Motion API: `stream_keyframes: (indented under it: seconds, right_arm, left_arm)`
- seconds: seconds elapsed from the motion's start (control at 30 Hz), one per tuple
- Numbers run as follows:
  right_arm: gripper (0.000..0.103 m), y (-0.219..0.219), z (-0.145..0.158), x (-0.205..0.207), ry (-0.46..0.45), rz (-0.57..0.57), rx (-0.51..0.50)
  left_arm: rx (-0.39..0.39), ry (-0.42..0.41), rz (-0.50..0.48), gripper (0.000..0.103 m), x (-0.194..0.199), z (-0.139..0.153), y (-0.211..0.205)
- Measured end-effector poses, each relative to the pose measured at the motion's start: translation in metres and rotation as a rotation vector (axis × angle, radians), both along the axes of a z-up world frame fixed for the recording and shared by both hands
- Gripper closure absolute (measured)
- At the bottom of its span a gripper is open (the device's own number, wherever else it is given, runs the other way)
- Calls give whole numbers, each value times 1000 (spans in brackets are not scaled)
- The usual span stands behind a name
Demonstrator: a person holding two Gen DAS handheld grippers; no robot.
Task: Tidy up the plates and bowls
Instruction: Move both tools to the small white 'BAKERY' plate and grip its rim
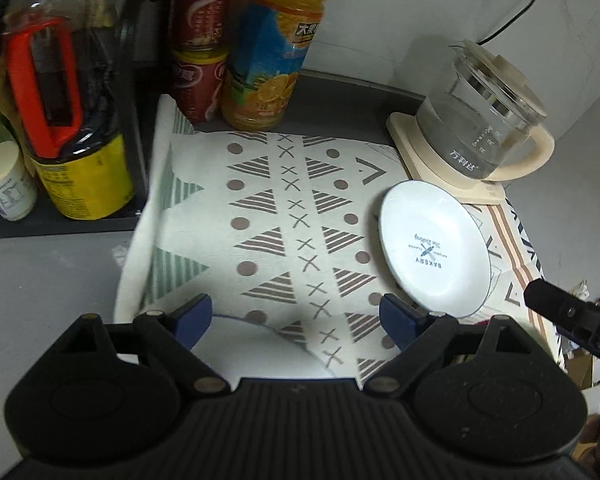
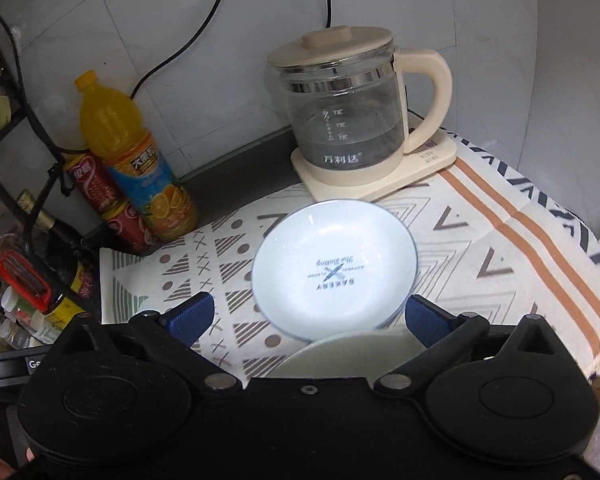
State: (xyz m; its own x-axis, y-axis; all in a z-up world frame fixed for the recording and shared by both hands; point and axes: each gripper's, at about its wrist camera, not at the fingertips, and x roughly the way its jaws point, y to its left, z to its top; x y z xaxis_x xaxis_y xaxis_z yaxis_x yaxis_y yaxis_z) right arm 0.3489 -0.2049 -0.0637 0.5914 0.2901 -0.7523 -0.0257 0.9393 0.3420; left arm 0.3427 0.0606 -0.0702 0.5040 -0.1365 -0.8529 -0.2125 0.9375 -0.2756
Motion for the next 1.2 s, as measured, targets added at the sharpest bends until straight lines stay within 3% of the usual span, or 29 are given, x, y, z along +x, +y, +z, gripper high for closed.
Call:
stream_keyframes:
  seconds: [0.37, 0.83, 1.0, 1.07, 1.2]
  right_arm:
    - [0, -35, -27, 41, 98, 48, 18]
    - [1, -66, -61, 81, 204, 107, 53]
    - [23, -68, -75, 95, 249, 159, 65]
    - [27, -69, -83, 100, 282, 163, 77]
    - [38, -70, -99, 106, 335, 176, 90]
  left_arm:
    - [21, 25, -5, 14, 29, -7, -47]
    - [-46, 89, 54, 13, 64, -30, -77]
    - [-66, 109, 75, 16, 72, -40, -79]
    - [-82, 118, 86, 18, 74, -45, -80]
    - [-95, 134, 86, 30, 79, -52, -83]
